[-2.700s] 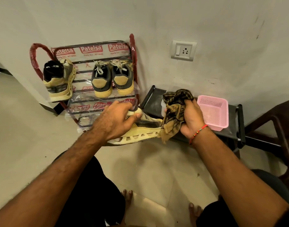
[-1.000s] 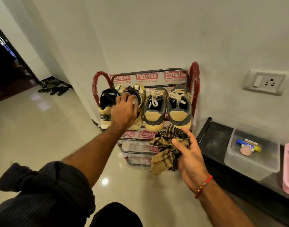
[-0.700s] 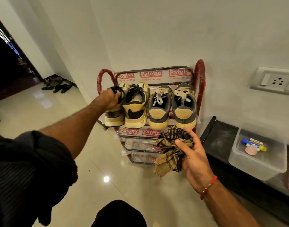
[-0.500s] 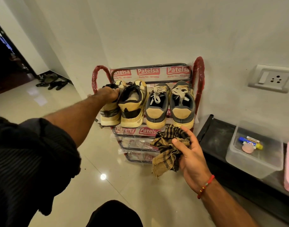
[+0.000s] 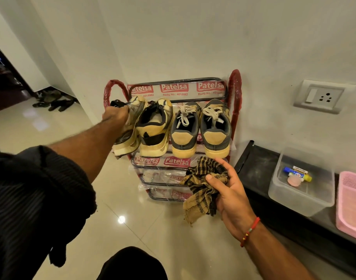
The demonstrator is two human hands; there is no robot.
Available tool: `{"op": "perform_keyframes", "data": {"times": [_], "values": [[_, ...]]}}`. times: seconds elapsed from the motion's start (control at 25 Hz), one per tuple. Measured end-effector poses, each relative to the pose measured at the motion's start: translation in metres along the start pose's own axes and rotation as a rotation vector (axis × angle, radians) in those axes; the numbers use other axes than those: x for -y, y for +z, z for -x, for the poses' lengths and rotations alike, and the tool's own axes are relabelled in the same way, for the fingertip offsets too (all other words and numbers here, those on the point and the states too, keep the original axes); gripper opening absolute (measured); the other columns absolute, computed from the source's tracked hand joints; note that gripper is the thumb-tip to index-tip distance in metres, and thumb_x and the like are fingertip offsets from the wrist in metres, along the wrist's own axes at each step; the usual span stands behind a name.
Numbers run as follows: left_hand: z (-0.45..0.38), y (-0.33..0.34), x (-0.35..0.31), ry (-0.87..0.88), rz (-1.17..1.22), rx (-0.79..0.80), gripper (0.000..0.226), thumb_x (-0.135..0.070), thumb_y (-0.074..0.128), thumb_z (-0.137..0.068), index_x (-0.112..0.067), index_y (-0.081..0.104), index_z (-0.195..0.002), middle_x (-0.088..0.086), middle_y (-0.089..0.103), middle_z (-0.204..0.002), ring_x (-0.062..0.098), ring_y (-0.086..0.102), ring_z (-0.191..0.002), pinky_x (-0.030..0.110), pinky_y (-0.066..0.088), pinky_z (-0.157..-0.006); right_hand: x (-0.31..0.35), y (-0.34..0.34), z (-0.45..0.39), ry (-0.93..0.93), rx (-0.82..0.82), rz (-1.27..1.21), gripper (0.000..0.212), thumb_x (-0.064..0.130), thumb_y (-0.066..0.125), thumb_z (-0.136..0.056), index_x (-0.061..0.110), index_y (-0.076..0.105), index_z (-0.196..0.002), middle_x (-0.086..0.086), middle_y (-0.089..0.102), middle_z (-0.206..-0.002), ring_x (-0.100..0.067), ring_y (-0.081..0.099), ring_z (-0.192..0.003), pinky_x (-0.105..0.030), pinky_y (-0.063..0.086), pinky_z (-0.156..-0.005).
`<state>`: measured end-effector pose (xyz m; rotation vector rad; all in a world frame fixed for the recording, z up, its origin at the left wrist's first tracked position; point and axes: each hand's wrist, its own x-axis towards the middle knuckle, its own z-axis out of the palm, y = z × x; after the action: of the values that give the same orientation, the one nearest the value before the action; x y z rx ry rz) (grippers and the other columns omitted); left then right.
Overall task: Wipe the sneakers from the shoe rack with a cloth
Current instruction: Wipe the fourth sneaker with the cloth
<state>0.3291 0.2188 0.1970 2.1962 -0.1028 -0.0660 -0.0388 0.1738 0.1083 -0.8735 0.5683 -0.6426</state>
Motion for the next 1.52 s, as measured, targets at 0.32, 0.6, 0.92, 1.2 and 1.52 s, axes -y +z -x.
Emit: {"op": "perform_keyframes", "data": {"times": [0.32, 0.6, 0.92, 1.2, 1.52], "values": [[0.092, -0.124, -0.003, 0.222, -0.021, -0.034, 0.036, -0.047, 0.058, -0.099, -0.013, 0.069, -0.100, 0.009, 0.072, -0.092, 0.026, 0.071, -0.076, 0.045, 0.062, -0.071, 0.030, -0.002, 0.042, -0.083, 0.037, 0.040, 0.050, 0.003, 0.066, -0.088, 0.022, 0.054, -0.132, -0.010, 0.070, -0.120, -0.023, 0.069, -0.109, -0.038, 0.059, -0.085], [0.258, -0.134, 0.002, 0.582, 0.017, 0.130, 0.028, -0.046, 0.060, -0.098, -0.022, 0.072, -0.093, 0.000, 0.073, -0.082, 0.019, 0.071, -0.073, 0.050, 0.061, -0.067, 0.072, 0.001, 0.123, -0.273, 0.268, 0.149, 0.049, 0.004, 0.067, -0.082, 0.020, 0.058, -0.128, -0.008, 0.070, -0.120, -0.025, 0.067, -0.113, -0.040, 0.057, -0.093], [0.380, -0.009, 0.007, 1.044, -0.249, 0.372, 0.046, -0.061, 0.041, -0.100, -0.024, 0.056, -0.077, -0.008, 0.058, -0.069, 0.019, 0.057, -0.065, 0.036, 0.046, -0.056, 0.106, -0.090, 0.146, -0.519, -0.077, 0.371, 0.048, -0.005, 0.069, -0.086, 0.018, 0.059, -0.127, -0.007, 0.068, -0.123, -0.023, 0.064, -0.117, -0.042, 0.052, -0.101], [0.422, 0.076, 0.028, 0.797, 0.101, 0.823, 0.042, -0.027, 0.054, -0.103, -0.018, 0.048, -0.062, -0.010, 0.046, -0.054, 0.009, 0.039, -0.051, 0.030, 0.032, -0.053, 0.085, -0.139, 0.171, -0.670, -0.097, 1.140, 0.052, 0.010, 0.071, -0.090, 0.013, 0.052, -0.139, -0.003, 0.051, -0.141, -0.014, 0.045, -0.136, -0.034, 0.037, -0.115], [0.447, 0.102, 0.026, 0.775, 0.197, 1.031, 0.048, -0.050, 0.053, -0.100, -0.010, 0.066, -0.077, 0.017, 0.063, -0.067, 0.034, 0.056, -0.060, 0.047, 0.046, -0.056, 0.112, -0.212, 0.157, -0.625, -0.479, 1.355, 0.041, -0.006, 0.068, -0.079, 0.007, 0.066, -0.118, -0.010, 0.062, -0.122, -0.015, 0.053, -0.116, -0.043, 0.045, -0.107]]}}
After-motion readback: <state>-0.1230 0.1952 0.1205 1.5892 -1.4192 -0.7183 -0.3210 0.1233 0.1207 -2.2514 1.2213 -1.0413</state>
